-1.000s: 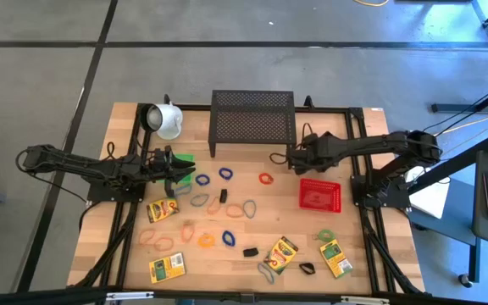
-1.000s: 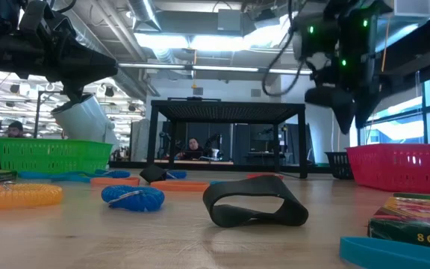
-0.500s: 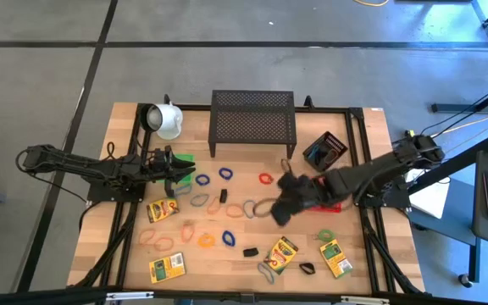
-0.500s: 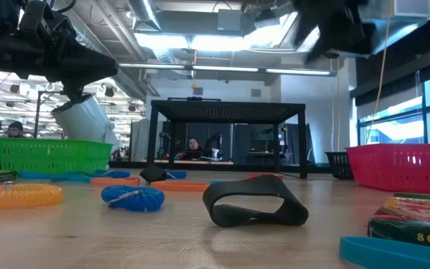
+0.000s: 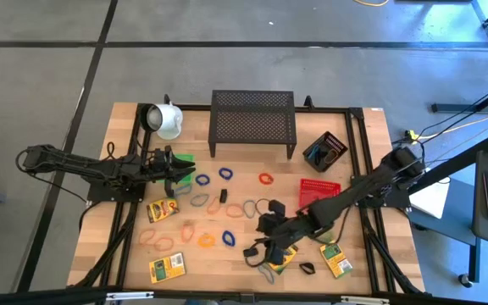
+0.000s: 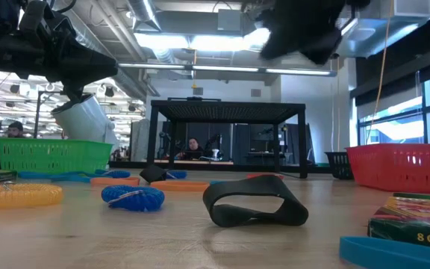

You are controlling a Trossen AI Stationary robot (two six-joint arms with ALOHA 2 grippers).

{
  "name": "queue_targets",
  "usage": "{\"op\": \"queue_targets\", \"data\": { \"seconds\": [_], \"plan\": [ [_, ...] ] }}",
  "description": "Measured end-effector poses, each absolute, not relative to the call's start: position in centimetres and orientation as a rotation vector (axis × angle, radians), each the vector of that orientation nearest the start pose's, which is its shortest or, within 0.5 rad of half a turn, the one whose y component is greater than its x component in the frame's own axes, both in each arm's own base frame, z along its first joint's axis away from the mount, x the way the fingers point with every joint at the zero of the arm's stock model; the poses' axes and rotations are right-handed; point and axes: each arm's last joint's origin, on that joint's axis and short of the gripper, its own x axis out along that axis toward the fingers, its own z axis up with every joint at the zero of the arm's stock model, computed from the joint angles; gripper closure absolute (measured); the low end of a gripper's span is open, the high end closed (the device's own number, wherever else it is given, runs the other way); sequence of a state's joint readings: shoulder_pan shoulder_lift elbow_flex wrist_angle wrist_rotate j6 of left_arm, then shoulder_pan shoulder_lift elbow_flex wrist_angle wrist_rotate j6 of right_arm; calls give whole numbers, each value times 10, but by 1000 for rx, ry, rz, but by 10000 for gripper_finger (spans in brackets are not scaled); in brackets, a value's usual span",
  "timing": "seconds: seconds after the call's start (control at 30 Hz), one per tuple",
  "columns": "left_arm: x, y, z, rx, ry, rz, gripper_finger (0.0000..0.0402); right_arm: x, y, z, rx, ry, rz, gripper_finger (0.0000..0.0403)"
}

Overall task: Pick & Place Office Desk Supplies
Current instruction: Put the black rubber band into the black bin

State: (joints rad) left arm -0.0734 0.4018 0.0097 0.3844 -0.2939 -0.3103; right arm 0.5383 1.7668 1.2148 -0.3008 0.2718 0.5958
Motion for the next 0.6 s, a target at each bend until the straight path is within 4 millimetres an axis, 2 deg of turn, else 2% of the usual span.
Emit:
{"op": "queue_targets", "data": {
  "seconds": [0.23, 0.6],
  "plan": [
    [122, -1, 168, -308, -27, 220, 311, 342, 188, 185, 272, 836, 14, 247],
    [122, -1, 168, -307, -28, 220, 311, 357, 200, 144, 338, 869, 91, 247]
  ]
}}
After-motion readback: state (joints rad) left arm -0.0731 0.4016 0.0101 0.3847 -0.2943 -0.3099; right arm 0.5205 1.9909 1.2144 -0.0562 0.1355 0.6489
